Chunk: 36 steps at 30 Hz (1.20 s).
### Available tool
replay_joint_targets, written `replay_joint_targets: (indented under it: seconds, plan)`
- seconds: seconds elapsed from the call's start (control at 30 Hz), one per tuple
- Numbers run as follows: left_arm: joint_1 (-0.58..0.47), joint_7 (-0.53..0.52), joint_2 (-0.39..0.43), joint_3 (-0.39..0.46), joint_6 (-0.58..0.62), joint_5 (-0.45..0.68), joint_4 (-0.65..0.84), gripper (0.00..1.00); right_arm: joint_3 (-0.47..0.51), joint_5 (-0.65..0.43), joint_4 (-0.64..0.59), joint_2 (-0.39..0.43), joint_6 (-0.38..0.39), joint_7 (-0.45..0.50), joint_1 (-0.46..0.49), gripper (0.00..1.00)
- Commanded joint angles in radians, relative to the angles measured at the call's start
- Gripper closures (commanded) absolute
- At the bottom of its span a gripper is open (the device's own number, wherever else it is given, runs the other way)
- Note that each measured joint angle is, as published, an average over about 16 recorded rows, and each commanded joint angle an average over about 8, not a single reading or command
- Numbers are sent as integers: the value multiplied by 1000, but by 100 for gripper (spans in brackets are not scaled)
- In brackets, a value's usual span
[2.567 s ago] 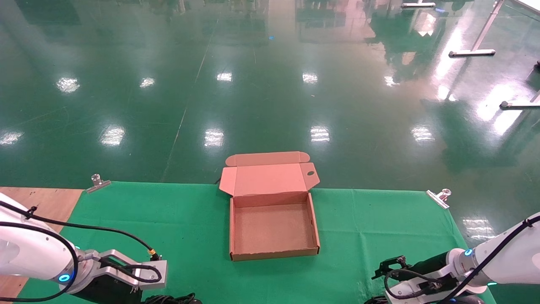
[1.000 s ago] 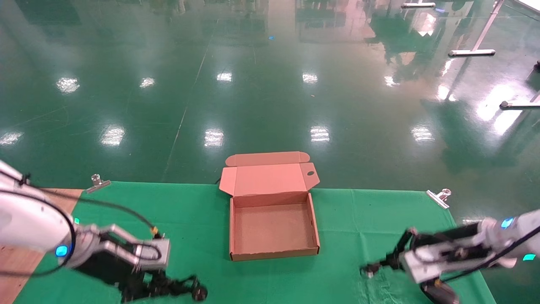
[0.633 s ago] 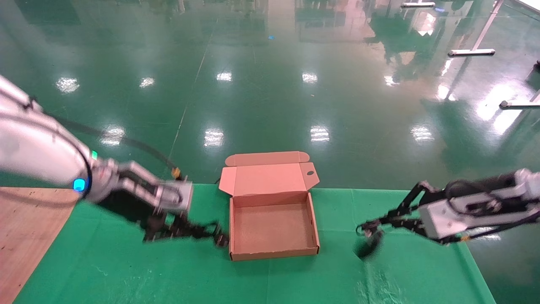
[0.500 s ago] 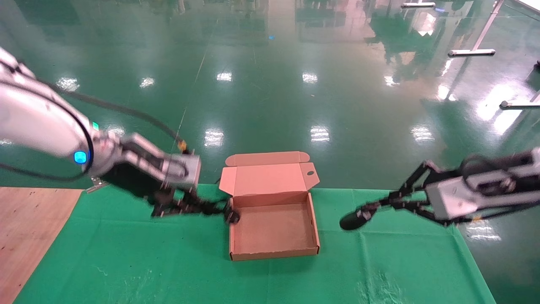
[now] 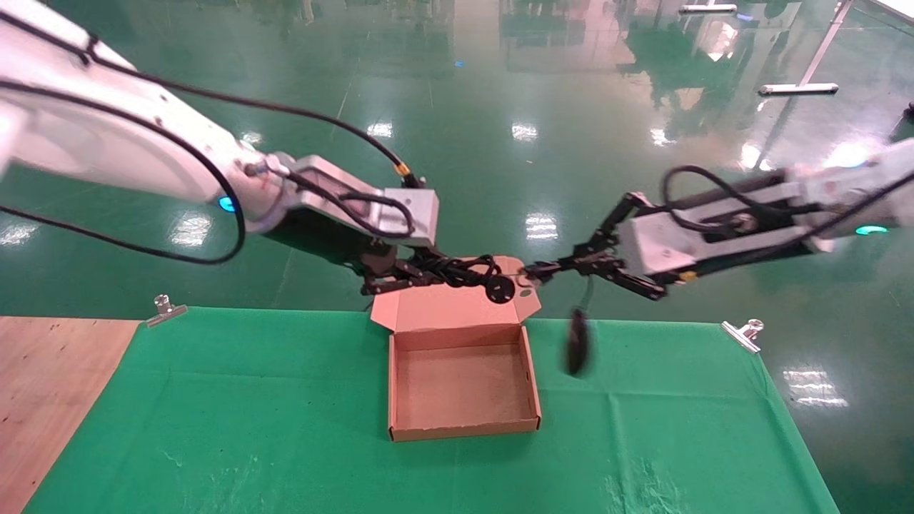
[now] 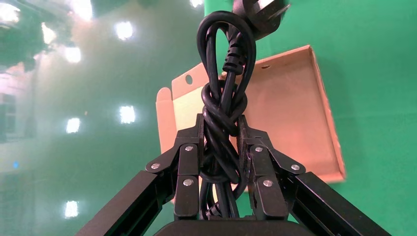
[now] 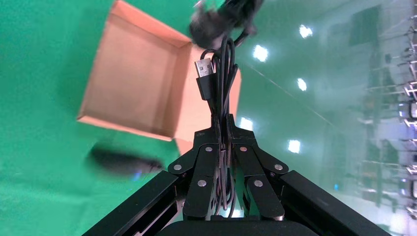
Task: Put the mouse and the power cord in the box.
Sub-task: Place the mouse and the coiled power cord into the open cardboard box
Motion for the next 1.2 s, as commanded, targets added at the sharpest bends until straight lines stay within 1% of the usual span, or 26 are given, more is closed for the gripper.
replay_joint_targets:
  seconds: [0.03,0.17,0.3,0.43,0.63,0.8,0.93,1.17,1.2]
  plan:
    - [14,-3,1,1,-23,-14,-16,100,1,1,-3,-22,20,10,0,100]
    - [72,13,2,12,-163,-24,-32,100,4,6,-14,-55,50,19,-7,100]
    - [153,52,7,41,-308,-24,-70,100,8,11,-23,-77,76,21,-11,100]
    - [242,74,11,82,-412,-42,-128,100,12,17,-31,-86,94,16,-17,100]
    - [344,44,13,137,-495,-126,-195,100,15,21,-47,-78,113,1,-39,100]
    - [401,8,11,194,-565,-173,-212,100,15,21,-58,-59,127,-7,-55,100]
    - [430,-10,10,238,-607,-199,-218,100,16,22,-61,-40,134,-11,-56,100]
    - [457,-33,8,296,-657,-239,-226,100,15,21,-60,-10,121,-27,-57,100]
    - [459,-36,7,304,-663,-244,-227,97,15,20,-59,-6,121,-29,-57,100]
